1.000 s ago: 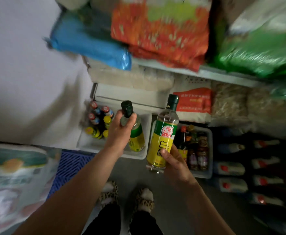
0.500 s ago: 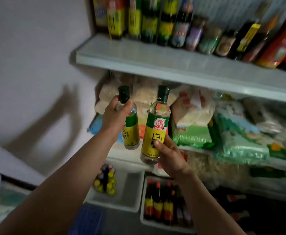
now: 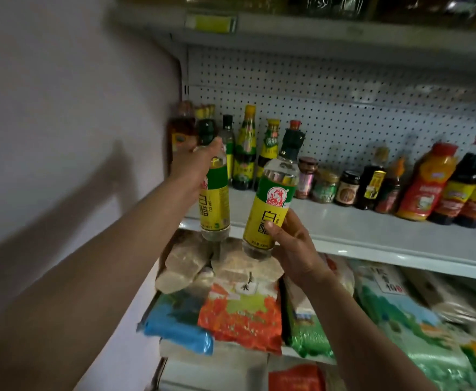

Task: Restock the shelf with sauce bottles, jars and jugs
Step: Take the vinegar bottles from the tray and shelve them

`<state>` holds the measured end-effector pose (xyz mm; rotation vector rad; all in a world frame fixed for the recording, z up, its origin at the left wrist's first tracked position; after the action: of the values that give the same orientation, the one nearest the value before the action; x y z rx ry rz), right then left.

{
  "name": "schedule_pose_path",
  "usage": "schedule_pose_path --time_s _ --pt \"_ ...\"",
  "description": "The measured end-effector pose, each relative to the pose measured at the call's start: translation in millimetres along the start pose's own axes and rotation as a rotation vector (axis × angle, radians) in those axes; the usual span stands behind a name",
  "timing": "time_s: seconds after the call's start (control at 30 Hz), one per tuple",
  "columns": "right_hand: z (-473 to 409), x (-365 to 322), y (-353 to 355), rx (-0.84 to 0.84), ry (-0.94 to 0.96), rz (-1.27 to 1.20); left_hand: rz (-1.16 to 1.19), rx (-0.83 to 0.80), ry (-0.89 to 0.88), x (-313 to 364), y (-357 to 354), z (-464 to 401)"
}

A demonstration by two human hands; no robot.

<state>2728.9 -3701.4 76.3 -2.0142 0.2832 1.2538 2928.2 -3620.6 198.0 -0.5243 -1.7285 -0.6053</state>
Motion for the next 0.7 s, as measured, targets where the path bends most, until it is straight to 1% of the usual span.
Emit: schedule_pose_path --time_s 0.13,0.23,0.33,0.43,0.5,0.7 --pt "-46 -3 -6 0.071 0.06 0.065 -0.003 -0.054 0.003 -2 -12 -62" --pt "-76 2 -4 0.131 0.109 0.079 -0.073 -0.081 -0.004 -11 -22 -103" --pt "-102 11 4 0.157 0.13 0.1 -0.114 -0.104 0.002 -22 -30 -136" --pt "-122 22 10 0.162 0.135 0.119 -0.148 -0.097 -0.007 -31 -33 -159" --pt "-132 28 12 0.177 0.14 0.135 -0.211 -0.078 -0.026 -37 -35 -171" --pt "-152 43 26 0.231 0.099 0.214 -0.329 -0.018 -0.106 -53 -42 -197"
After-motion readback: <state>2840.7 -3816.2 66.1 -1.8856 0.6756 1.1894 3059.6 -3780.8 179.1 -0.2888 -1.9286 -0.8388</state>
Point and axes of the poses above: each hand's wrist, its own z-axis away from the middle knuckle, its own y-axis out of the back of the hand, x = y × z, the point moved 1 cm from there along -z, towards the middle knuckle, and after that the axes turned 13 degrees about -z, right-handed, at the moved point
